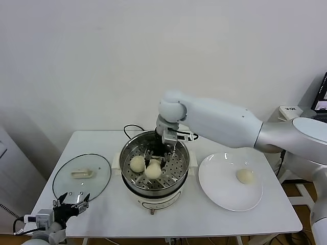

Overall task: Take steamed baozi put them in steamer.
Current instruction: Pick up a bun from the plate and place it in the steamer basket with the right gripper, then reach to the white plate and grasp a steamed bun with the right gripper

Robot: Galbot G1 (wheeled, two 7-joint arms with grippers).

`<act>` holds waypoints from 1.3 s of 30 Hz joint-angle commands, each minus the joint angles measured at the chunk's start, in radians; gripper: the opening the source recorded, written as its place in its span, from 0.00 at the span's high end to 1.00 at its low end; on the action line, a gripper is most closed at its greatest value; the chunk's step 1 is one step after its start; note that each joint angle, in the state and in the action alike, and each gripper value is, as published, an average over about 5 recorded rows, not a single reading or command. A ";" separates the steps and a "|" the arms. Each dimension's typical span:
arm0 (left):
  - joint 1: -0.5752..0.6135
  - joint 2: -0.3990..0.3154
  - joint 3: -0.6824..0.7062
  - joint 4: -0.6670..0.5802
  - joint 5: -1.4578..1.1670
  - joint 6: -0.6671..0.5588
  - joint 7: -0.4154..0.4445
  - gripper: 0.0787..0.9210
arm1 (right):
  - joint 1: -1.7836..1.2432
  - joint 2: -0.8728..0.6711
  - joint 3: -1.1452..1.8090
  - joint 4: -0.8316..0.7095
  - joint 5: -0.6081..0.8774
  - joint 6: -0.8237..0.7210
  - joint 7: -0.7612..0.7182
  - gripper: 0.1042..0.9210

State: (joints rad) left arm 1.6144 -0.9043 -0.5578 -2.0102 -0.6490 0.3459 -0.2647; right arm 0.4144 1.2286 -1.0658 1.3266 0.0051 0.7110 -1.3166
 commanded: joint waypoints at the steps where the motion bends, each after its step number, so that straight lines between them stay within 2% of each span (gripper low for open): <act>1: 0.001 0.000 0.000 0.001 0.000 -0.002 0.001 0.12 | -0.049 0.019 -0.003 0.031 -0.060 0.045 -0.005 0.50; 7: 0.001 0.000 0.000 0.001 -0.001 -0.002 0.001 0.12 | -0.066 0.034 0.001 0.023 -0.086 0.048 -0.007 0.49; 10: 0.002 0.000 0.001 0.002 -0.001 -0.003 0.002 0.12 | -0.065 0.035 0.003 0.025 -0.089 0.046 -0.011 0.42; 17: 0.002 0.000 0.002 0.002 -0.001 -0.003 0.003 0.12 | -0.031 0.023 0.022 0.007 -0.094 0.044 -0.031 0.19; 21: -0.001 0.001 0.000 0.001 -0.003 -0.003 0.002 0.12 | 0.008 0.000 0.073 -0.049 -0.096 0.039 -0.045 0.13; 26: 0.000 0.002 -0.004 -0.001 -0.006 -0.004 0.002 0.12 | 0.064 -0.074 0.159 -0.162 -0.068 -0.038 -0.053 0.12; 32: 0.006 0.005 -0.010 -0.002 -0.008 -0.008 0.002 0.12 | 0.124 -0.268 0.115 -0.275 0.051 -0.289 -0.056 0.12; 39: 0.010 0.007 -0.009 -0.002 -0.009 -0.008 0.002 0.12 | 0.108 -0.445 0.030 -0.328 0.140 -0.432 -0.058 0.12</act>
State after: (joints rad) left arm 1.6230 -0.8981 -0.5677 -2.0124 -0.6574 0.3375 -0.2627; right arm 0.4972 0.9891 -0.9947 1.1005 0.0445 0.4768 -1.3718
